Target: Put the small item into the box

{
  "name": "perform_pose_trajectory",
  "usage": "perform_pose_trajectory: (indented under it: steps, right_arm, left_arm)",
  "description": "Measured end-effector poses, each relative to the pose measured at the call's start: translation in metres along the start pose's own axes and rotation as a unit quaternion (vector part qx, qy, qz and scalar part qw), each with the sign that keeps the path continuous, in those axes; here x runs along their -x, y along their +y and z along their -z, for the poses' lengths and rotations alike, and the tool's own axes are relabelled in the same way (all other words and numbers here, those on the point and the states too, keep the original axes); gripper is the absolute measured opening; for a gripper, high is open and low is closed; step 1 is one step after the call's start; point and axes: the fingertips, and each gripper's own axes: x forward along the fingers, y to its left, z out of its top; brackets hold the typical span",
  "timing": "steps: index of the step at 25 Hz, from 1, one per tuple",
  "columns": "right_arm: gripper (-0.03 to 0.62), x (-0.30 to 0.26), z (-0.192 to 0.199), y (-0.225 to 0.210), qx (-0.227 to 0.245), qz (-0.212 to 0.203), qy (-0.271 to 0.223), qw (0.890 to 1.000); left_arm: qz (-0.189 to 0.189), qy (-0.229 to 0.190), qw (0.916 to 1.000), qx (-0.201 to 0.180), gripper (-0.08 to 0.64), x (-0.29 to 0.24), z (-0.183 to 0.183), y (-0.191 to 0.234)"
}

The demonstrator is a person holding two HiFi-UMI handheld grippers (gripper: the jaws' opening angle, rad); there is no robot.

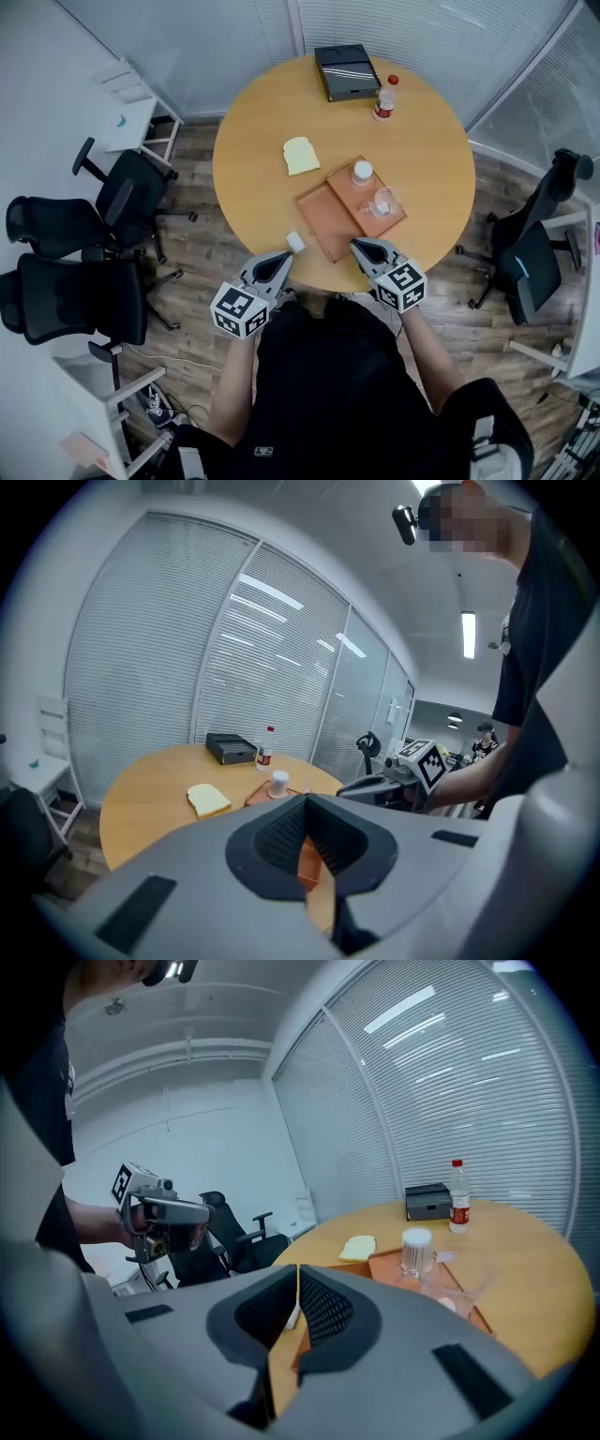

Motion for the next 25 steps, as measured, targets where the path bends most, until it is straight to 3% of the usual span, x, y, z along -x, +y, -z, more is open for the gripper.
perform_pose_trajectory:
  steps: [4,9,14,18,25]
  right_arm:
    - [0.006,0.001,0.005,-0.003,0.001,-0.011,0.008,1.000]
    - [0.006,0.001,0.010,-0.004,-0.005,-0.006,0.017,1.000]
    - [0.006,-0.004,0.008,-0.004,-0.007,0.009,0.021,1.000]
    - [0.006,-0.009,0.005,-0.001,-0.011,0.025,0.024,0.999]
    - [0.006,-0.024,-0.001,-0.002,-0.002,0.062,0.027,0.998]
  left_arm:
    - [-0.019,-0.001,0.9998,0.007,0.005,-0.001,0.005,-0.002]
    - [-0.016,0.005,0.9998,0.011,0.006,-0.003,0.009,-0.002]
    - [-0.002,0.020,0.9998,0.009,0.006,-0.009,0.016,0.014]
    - [0.009,0.006,0.9998,0.018,0.006,-0.008,0.013,0.026]
    - [0.054,0.007,0.9984,0.016,0.005,-0.017,0.019,0.050]
